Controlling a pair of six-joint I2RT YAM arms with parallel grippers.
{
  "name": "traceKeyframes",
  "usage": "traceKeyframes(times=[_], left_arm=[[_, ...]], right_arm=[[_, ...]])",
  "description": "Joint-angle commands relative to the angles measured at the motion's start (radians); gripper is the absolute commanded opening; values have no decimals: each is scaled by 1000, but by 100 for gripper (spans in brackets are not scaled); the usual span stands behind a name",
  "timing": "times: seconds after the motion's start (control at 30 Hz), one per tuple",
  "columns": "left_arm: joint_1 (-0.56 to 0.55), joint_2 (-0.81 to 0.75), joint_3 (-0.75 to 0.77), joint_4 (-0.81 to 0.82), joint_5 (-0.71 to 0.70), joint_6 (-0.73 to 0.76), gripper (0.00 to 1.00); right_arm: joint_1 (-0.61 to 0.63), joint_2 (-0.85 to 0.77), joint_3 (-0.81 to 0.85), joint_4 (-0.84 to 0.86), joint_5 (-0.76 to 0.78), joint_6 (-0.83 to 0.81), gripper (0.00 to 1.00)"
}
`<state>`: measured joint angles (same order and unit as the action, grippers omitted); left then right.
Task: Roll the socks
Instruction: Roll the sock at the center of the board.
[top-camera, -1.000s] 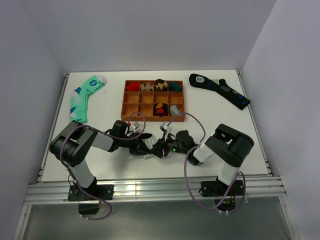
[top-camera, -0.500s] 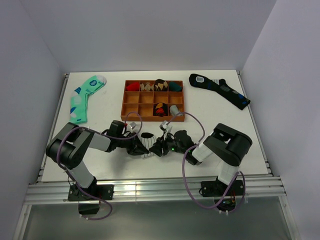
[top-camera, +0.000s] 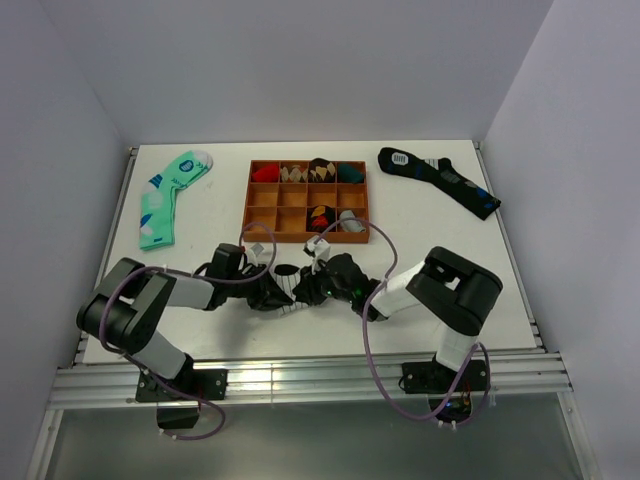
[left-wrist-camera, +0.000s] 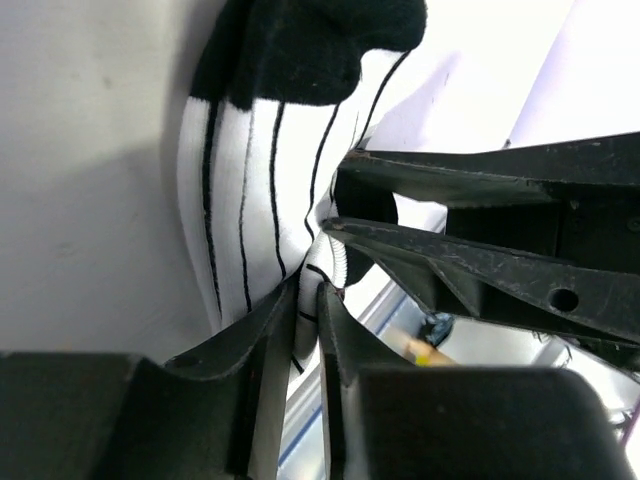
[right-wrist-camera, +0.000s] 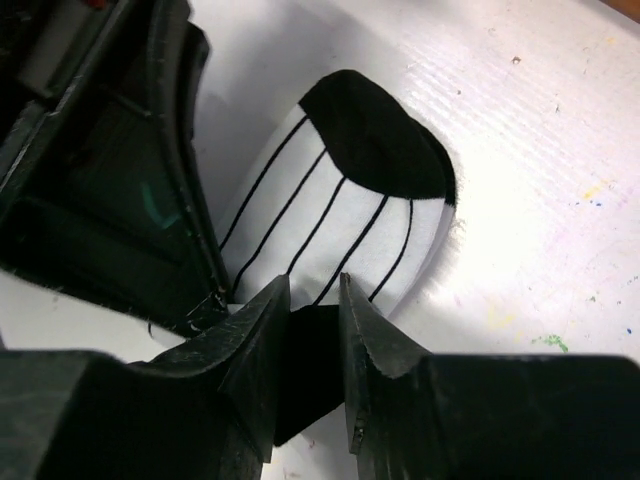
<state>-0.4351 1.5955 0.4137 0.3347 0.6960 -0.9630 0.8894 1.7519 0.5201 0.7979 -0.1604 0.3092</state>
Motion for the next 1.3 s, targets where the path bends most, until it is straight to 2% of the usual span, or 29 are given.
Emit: traceKeyframes(times=[0.0,0.13,0.43,0.7,0.9,1.1,1.27], left_arm=[[13,-2,-50,-148,-283,73,25],[13,-54,-43,-161,-326,76,29],[6,-187,-49,-184,-414,101,36],[-8,-340,-50,-261,-538,118,37],[-17,-394,-46,-293,-596,113,38],[-77,-558,-84,-374,-766,26,41],[-96,-686,-119,-500,-915,-146,42]], right_arm=[[43,20,38,-301,130,-5,33],[72,32,84,-422,157,13,32],[82,123,187,-583,194,39,30],[85,162,218,-638,190,68,30],[89,218,254,-689,187,87,30],[94,239,273,-724,165,149,31],[95,251,281,-764,165,206,31]])
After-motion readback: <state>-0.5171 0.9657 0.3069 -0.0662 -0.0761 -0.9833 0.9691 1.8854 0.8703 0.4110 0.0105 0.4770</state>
